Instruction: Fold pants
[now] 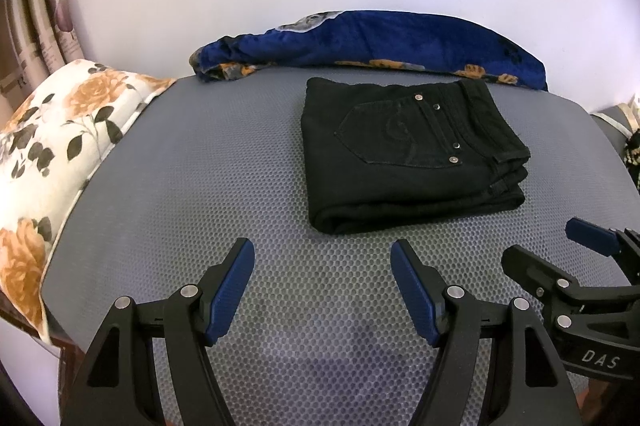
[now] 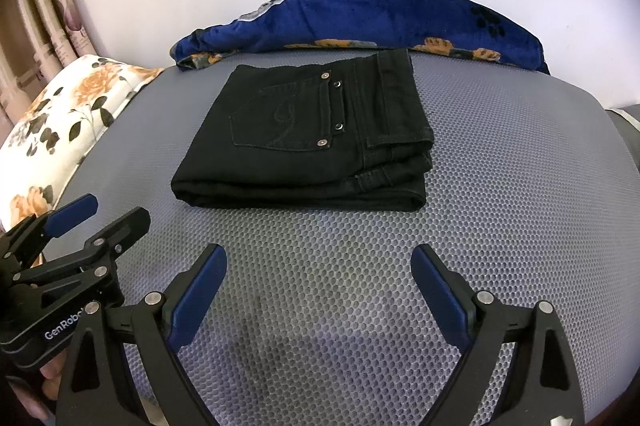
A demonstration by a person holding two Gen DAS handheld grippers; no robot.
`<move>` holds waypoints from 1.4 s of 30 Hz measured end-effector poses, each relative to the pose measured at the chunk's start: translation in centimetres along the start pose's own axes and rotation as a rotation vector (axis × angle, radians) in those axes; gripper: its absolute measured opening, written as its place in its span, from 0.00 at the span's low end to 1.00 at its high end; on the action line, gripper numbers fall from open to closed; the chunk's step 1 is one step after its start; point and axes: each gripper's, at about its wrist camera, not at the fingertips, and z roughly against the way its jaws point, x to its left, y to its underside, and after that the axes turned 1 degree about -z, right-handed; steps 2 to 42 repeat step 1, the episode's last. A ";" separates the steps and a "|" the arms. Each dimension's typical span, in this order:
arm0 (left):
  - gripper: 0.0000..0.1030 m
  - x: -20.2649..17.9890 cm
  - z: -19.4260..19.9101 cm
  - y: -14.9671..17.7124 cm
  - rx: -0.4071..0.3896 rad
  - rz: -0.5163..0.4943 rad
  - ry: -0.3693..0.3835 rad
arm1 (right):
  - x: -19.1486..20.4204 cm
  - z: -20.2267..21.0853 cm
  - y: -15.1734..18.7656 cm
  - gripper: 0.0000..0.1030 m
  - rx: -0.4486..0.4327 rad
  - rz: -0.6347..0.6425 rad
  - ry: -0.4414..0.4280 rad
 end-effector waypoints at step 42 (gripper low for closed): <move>0.69 0.0 0.0 0.0 0.000 0.000 0.000 | 0.0 0.0 0.0 0.89 0.001 -0.001 -0.001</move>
